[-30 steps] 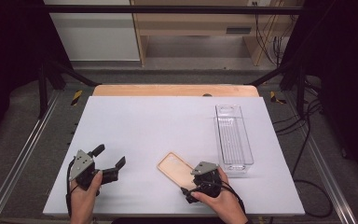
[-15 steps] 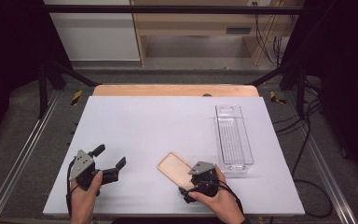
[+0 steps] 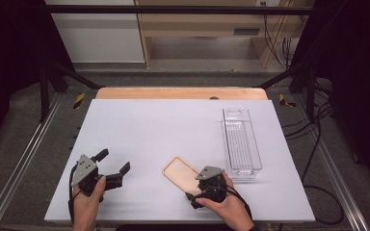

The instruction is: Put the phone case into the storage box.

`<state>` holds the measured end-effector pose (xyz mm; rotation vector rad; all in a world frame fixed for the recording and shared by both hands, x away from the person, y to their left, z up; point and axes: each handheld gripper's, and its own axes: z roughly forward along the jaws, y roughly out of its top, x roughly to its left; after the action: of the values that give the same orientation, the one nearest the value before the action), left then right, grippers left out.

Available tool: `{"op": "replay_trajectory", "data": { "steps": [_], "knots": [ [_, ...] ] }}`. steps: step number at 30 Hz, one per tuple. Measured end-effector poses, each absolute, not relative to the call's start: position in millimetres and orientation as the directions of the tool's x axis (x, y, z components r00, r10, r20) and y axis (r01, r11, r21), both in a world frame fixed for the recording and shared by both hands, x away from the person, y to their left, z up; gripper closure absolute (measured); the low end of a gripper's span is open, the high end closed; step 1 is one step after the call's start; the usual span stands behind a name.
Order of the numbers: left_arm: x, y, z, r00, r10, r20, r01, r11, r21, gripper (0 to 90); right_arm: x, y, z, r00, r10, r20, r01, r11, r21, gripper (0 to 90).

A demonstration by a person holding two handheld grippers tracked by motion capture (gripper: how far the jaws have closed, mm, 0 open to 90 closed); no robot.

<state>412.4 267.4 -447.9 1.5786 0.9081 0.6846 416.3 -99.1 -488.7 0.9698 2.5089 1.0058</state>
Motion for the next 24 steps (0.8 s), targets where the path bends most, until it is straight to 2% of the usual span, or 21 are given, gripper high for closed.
{"op": "replay_trajectory", "data": {
  "steps": [24],
  "knots": [
    [412.7,267.5,-447.9,0.535,0.843,-0.047,0.194,-0.069,0.979,3.8,416.3,-97.9,-483.6,-0.734,0.679,-0.009,0.496,0.545,0.676,12.3]
  ]
}}
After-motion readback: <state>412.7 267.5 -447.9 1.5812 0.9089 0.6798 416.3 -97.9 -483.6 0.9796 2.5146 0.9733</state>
